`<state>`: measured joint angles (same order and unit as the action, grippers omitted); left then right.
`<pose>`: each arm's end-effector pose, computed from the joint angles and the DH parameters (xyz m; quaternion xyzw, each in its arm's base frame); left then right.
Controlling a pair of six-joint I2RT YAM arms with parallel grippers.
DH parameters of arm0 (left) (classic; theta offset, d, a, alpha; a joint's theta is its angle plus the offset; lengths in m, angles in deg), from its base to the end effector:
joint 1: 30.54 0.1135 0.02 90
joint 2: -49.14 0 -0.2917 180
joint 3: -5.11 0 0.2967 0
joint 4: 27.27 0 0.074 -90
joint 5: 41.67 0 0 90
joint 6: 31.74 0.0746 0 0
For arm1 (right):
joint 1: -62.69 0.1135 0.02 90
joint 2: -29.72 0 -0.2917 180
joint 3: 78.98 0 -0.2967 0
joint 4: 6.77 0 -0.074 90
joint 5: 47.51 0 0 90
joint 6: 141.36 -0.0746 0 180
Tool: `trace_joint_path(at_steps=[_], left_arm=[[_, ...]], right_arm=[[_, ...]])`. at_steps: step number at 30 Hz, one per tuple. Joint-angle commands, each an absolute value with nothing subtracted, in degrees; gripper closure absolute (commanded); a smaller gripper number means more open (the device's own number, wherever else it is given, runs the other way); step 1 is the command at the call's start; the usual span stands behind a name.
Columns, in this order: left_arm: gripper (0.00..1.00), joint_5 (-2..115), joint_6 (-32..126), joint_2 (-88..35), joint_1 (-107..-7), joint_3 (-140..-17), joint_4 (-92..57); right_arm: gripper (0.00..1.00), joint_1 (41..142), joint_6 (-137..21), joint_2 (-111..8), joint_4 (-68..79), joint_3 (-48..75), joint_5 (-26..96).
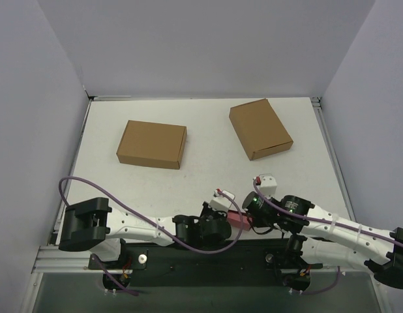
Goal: Fold the paper box
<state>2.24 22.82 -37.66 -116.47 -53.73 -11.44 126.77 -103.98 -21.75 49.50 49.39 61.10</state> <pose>0.0789 -0.3518 0.1786 0.2220 0.8311 -0.1386 0.4907 0.1157 0.1836 0.2224 -0.0474 0.9440 0.1637 0.2826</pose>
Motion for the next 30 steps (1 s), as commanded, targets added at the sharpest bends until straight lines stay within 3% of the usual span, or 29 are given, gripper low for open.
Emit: trace_joint_path(at_steps=[1, 30], left_arm=[[1.00, 10.54, 22.75, -43.93, -118.87, -52.26, 1.10], [1.00, 9.65, 25.48, -45.87, -119.05, -54.19, 1.36]], right_arm=[[1.00, 123.08, -104.53, -19.42, 42.96, 50.24, 55.95], [1.00, 107.53, -102.25, -17.31, 36.37, 53.67, 38.89]])
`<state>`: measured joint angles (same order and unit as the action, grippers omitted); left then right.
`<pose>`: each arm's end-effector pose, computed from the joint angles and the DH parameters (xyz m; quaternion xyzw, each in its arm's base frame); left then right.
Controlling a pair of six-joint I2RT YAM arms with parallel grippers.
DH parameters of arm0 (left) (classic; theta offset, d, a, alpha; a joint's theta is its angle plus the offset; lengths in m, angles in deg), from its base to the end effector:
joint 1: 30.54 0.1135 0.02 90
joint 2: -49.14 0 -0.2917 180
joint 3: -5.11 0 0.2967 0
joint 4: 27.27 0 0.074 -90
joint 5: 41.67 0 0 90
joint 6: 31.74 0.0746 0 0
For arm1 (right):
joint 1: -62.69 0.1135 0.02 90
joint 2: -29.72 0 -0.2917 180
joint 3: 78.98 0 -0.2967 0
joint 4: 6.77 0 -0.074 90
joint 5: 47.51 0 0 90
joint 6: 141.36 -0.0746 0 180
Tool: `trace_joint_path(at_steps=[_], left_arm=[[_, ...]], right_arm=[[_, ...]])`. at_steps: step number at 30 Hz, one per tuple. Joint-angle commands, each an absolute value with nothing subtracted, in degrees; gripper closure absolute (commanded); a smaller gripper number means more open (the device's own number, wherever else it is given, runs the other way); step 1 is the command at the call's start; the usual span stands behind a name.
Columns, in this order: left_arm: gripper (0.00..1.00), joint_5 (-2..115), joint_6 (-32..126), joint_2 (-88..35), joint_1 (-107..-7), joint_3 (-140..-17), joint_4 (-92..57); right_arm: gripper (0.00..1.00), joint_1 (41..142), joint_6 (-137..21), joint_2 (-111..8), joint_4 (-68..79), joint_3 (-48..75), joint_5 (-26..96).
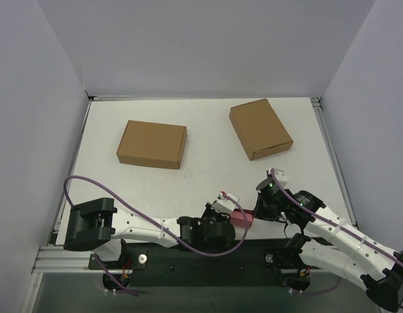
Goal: Fold the paper box
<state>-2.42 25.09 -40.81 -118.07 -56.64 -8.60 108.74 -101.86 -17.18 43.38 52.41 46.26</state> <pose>0.0734 -0.3613 0.1765 0.2437 0.8194 -0.0915 0.5106 0.1533 0.1519 0.2243 0.0479 0.9333 0.2442 0.2590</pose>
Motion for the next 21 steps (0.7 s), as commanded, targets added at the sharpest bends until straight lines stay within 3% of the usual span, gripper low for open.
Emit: trace_joint_path(at_steps=[1, 21], left_arm=[[1.00, 9.74, 25.48, -46.13, -119.05, -54.37, 1.45], [1.00, 8.86, 25.83, -47.54, -119.05, -53.58, 1.01]], right_arm=[[1.00, 107.08, -102.16, -17.31, 35.93, 54.02, 38.45], [1.00, 95.66, -98.73, -16.16, 32.15, 56.75, 26.94]])
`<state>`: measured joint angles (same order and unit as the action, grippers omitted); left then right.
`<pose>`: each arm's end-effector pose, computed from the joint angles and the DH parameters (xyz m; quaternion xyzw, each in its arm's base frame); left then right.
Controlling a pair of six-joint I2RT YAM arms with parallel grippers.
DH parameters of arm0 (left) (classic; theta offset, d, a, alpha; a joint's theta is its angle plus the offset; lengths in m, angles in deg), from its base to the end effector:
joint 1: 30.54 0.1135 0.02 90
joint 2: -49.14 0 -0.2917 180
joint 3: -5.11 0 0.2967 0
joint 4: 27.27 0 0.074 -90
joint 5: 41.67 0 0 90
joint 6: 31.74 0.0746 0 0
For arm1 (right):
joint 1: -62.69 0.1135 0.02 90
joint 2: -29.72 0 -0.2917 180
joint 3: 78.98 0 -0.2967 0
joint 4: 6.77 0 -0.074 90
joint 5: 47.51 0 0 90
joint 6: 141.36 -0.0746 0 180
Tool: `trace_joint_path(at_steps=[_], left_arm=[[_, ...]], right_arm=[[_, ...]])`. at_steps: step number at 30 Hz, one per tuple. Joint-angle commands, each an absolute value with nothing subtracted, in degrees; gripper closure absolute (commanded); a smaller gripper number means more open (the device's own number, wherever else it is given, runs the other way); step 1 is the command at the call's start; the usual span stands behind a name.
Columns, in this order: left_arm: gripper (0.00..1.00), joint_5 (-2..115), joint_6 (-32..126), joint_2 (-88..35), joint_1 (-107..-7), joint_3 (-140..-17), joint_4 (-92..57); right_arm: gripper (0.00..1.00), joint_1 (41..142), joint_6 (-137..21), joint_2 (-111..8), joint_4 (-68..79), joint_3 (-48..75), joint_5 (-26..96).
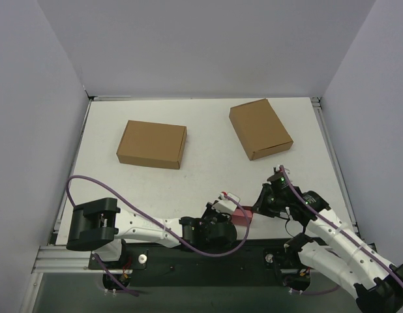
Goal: Fold the paper box
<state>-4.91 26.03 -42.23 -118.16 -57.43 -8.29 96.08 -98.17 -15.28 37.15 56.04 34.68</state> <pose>0.0749 -0.3638 0.1741 0.2449 0.8135 -0.0689 0.5230 0.1756 0.1279 0.2170 0.0808 0.9150 0.2993 0.2582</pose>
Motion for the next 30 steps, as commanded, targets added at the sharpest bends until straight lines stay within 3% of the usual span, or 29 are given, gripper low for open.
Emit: trace_joint_path(at_steps=[1, 30], left_arm=[[1.00, 8.78, 25.92, -47.71, -119.05, -53.49, 1.01], [1.00, 8.16, 25.56, -48.33, -119.05, -52.87, 1.01]], right_arm=[[1.00, 95.48, -98.65, -16.25, 32.15, 56.58, 26.76], [1.00, 90.73, -94.87, -11.68, 37.76, 54.91, 22.45]])
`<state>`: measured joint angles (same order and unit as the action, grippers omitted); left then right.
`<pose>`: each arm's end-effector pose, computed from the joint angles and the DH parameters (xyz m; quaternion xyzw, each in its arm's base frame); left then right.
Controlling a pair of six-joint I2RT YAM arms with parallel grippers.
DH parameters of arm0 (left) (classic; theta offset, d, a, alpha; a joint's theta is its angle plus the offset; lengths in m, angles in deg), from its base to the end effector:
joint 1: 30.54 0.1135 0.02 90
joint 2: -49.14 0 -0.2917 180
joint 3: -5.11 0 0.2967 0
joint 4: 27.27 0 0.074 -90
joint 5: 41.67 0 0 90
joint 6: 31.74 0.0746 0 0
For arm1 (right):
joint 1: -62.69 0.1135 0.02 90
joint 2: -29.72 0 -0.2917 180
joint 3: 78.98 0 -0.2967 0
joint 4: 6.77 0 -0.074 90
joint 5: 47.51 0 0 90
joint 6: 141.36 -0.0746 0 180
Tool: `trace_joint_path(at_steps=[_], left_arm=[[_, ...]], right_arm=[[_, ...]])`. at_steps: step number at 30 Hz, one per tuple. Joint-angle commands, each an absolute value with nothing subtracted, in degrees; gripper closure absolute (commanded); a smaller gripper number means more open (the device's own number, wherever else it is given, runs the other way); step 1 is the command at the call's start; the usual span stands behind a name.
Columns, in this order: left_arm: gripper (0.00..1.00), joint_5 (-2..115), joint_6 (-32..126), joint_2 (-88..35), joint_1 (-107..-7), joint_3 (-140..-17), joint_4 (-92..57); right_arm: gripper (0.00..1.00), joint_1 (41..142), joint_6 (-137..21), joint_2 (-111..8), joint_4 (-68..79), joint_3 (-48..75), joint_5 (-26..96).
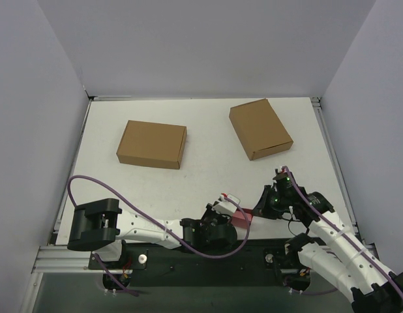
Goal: Fold the paper box
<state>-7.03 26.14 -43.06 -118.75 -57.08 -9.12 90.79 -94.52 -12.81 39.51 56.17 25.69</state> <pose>0.0728 -0.3637 0.1699 0.2425 0.8080 -0.0584 0.5337 0.1717 0.1161 0.2218 0.0627 0.9101 0.3346 0.2361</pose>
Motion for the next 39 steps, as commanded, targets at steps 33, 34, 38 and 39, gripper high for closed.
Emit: trace_joint_path(at_steps=[33, 34, 38, 39], left_arm=[[1.00, 12.20, 23.89, -50.00, -117.99, -59.29, 8.57], [1.00, 12.20, 23.98, -49.91, -117.91, -59.29, 8.57], [1.00, 12.20, 24.07, -49.82, -117.73, -59.38, 8.48], [1.00, 12.11, 24.07, -49.74, -117.73, -59.29, 8.48]], right_arm=[[0.64, 129.58, -108.31, -19.07, 55.61, 45.67, 67.45], [0.64, 129.58, -108.31, -18.80, 55.61, 46.20, 67.28], [0.64, 130.89, -108.31, -18.71, 55.52, 47.87, 66.57], [0.64, 131.07, -108.57, -18.71, 55.44, 48.48, 66.83]])
